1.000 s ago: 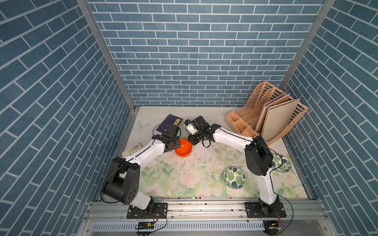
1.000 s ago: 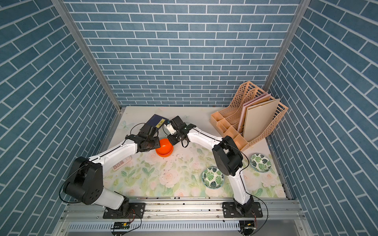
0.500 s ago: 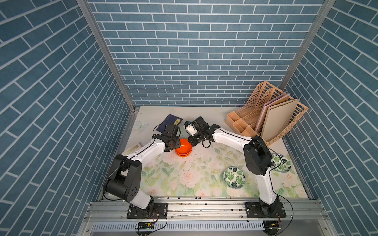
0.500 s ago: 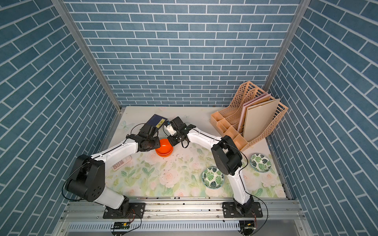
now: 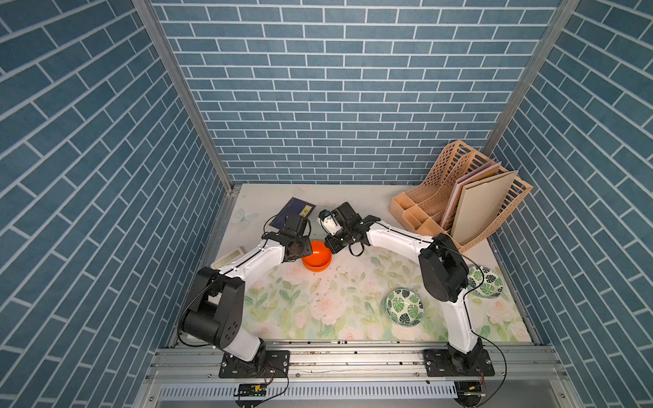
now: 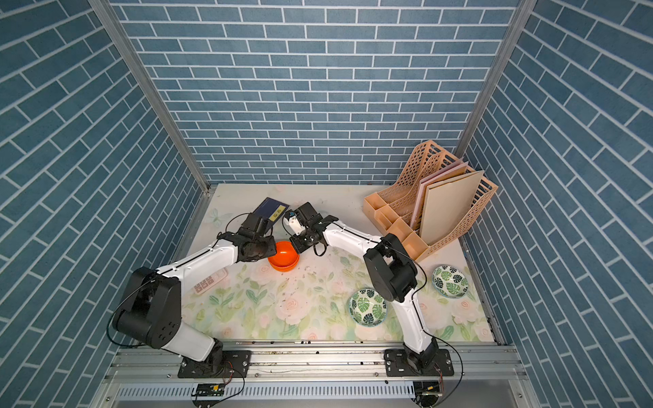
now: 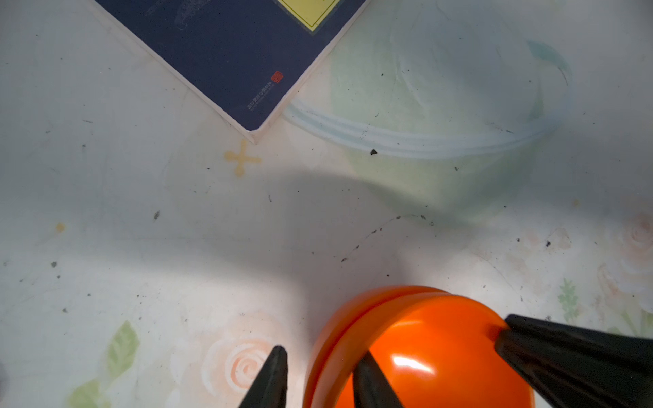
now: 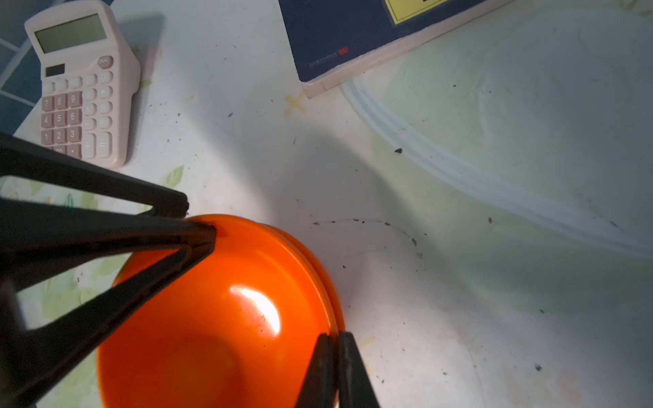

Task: Stack the bowls
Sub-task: Place the bowl on the bowl.

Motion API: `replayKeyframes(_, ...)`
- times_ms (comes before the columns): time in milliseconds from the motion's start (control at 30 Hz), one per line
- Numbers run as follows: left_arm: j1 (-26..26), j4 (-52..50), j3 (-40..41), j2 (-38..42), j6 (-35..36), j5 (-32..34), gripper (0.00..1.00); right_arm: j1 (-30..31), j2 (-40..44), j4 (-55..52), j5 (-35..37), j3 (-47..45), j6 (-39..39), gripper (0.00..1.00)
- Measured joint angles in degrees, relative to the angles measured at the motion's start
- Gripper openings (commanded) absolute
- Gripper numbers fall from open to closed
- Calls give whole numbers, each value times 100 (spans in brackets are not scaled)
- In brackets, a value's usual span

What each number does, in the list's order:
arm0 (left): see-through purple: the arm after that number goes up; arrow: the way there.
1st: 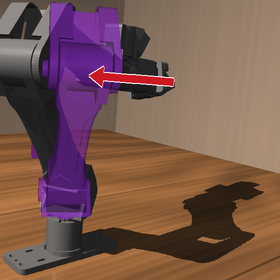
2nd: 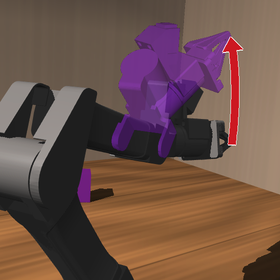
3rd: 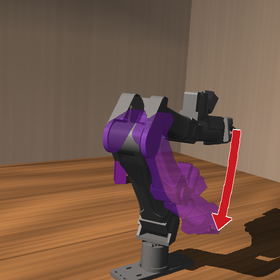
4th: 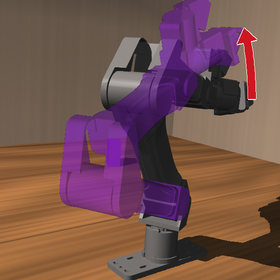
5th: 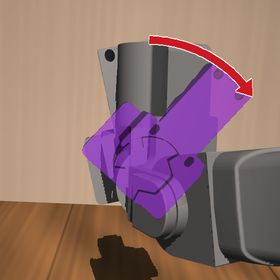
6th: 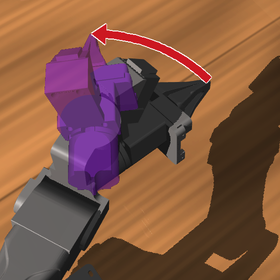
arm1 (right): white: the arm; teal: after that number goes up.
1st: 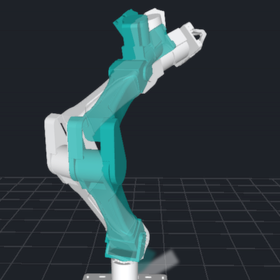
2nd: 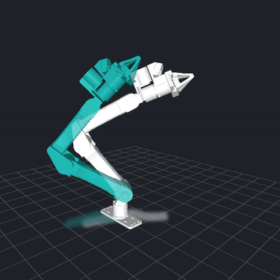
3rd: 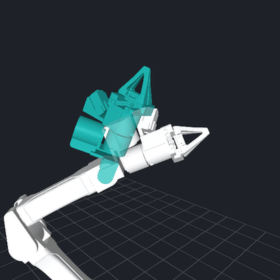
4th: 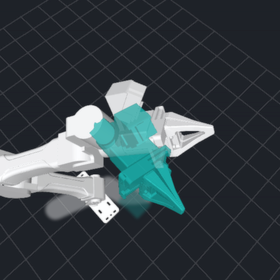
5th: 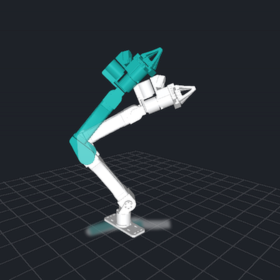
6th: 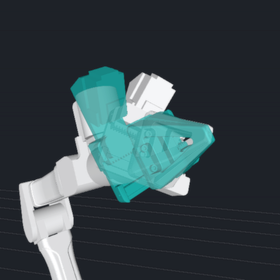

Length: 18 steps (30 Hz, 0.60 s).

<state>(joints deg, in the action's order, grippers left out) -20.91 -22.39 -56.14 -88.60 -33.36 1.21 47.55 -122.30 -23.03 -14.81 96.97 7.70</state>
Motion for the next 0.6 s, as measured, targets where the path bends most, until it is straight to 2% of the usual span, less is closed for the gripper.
replayKeyframes(367, 0, 33, 2, -24, 105, -153, 18, 0, 2, 0, 55, 0, -2, 2)
replayKeyframes(600, 4, 46, 15, -57, 170, -236, 20, 0, 9, -2, 66, 0, -4, 2)
